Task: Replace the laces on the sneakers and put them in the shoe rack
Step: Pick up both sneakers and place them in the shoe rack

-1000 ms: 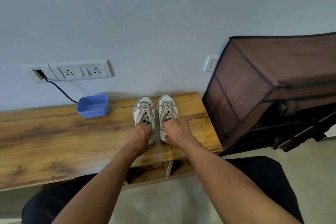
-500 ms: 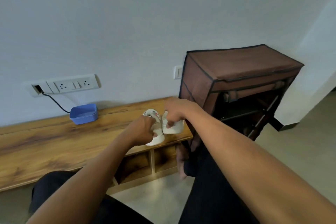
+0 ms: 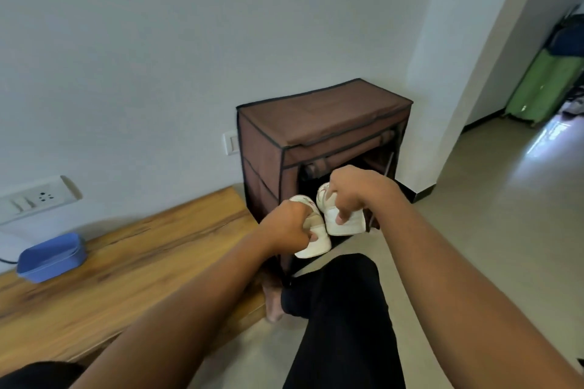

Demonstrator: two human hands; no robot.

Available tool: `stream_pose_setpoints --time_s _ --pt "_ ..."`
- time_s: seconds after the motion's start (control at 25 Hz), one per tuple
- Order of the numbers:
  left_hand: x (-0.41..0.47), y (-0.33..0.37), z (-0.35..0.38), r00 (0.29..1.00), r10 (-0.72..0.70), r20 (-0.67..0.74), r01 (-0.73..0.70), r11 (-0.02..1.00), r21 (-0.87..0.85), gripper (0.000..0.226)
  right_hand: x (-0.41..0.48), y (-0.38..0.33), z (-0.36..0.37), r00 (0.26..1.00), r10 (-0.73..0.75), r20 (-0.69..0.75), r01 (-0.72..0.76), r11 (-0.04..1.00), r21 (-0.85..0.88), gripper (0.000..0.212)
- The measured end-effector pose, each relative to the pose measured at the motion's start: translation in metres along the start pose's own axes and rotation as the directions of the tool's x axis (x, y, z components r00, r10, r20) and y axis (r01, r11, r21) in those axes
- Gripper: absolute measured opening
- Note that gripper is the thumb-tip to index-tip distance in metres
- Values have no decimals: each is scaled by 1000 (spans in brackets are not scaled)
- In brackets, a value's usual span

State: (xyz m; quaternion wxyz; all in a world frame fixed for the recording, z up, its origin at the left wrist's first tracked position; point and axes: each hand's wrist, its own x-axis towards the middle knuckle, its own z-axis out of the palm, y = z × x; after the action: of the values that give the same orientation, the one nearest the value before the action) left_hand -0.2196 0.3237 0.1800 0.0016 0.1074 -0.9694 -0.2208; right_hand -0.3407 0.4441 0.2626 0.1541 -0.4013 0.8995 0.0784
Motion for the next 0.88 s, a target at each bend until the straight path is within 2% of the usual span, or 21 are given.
stream_pose_setpoints --time_s 0.08,0.16,0.4,0.6,0.72,0.88 --pt "30 19 15 1000 7 3 -7 1000 11 38 7 34 11 998 63 -32 -62 998 13 65" --pt "60 36 32 1000 5 -15 -5 1000 21 39 19 69 22 992 109 -60 -108 994 14 66" --pt "134 73 85 996 45 -82 -40 997 67 16 59 163 59 976 199 -92 -185 973 139 66" --pt "176 58 147 998 -7 -63 15 991 136 21 115 184 135 970 199 -137 -178 973 150 51" --pt "203 45 162 999 -31 -34 37 982 183 23 148 182 177 963 213 -162 -175 960 219 44" --pt "238 36 171 999 -39 -21 42 974 223 24 180 190 187 960 217 -174 -163 946 281 30"
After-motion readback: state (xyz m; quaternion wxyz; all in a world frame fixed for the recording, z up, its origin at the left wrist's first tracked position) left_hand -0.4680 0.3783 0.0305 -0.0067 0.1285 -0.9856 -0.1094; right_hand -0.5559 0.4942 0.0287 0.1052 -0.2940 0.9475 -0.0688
